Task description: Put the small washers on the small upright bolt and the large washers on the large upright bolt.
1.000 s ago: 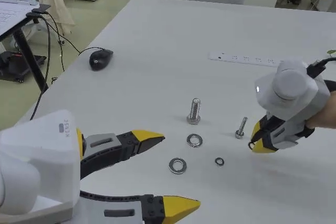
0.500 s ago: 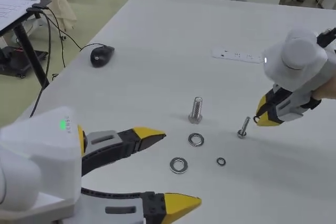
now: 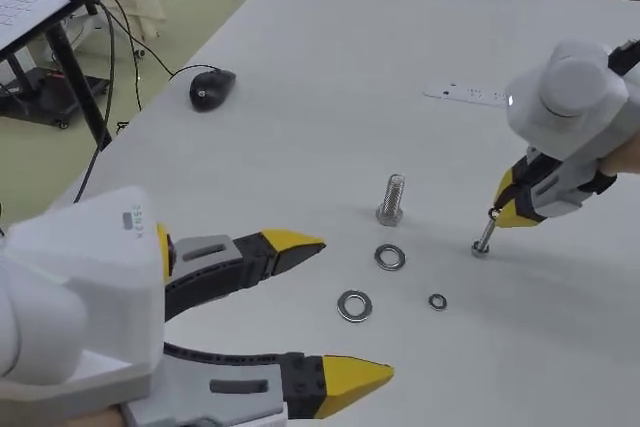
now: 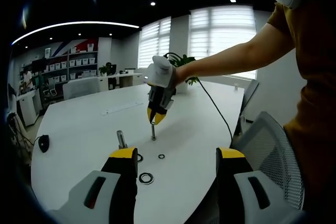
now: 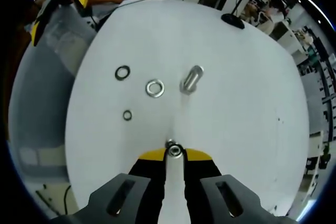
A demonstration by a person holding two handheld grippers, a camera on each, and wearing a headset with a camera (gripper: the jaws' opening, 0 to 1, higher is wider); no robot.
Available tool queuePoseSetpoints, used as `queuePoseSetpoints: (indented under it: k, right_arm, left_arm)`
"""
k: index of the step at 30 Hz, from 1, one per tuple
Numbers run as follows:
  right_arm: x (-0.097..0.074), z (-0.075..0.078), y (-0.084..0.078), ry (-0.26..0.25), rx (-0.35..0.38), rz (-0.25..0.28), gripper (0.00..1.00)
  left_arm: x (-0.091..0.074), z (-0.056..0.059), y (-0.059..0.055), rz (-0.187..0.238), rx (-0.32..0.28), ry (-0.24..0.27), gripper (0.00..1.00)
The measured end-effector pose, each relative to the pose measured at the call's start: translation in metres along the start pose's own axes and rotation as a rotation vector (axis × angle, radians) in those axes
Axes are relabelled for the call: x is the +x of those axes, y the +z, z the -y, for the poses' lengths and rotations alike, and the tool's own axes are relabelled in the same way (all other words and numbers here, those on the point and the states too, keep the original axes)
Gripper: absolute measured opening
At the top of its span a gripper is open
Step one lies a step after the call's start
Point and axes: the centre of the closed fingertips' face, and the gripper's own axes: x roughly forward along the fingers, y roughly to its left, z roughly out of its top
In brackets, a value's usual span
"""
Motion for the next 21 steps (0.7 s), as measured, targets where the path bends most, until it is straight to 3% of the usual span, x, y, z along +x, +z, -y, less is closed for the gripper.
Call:
queuePoseSetpoints:
  k: [10,21]
  right_arm:
    - [0.006,0.001,-0.001,0.008,-0.006,-0.010,0.12]
    - [0.028,-0.006,-0.008,0.034,-0.019,-0.041,0.13]
  left_arm:
    - [0.003,-0.002,-0.002,-0.001,-0.009,0.002,0.59]
    - [0.000,-0.005,-0.004,-0.005,-0.014,0.009,0.59]
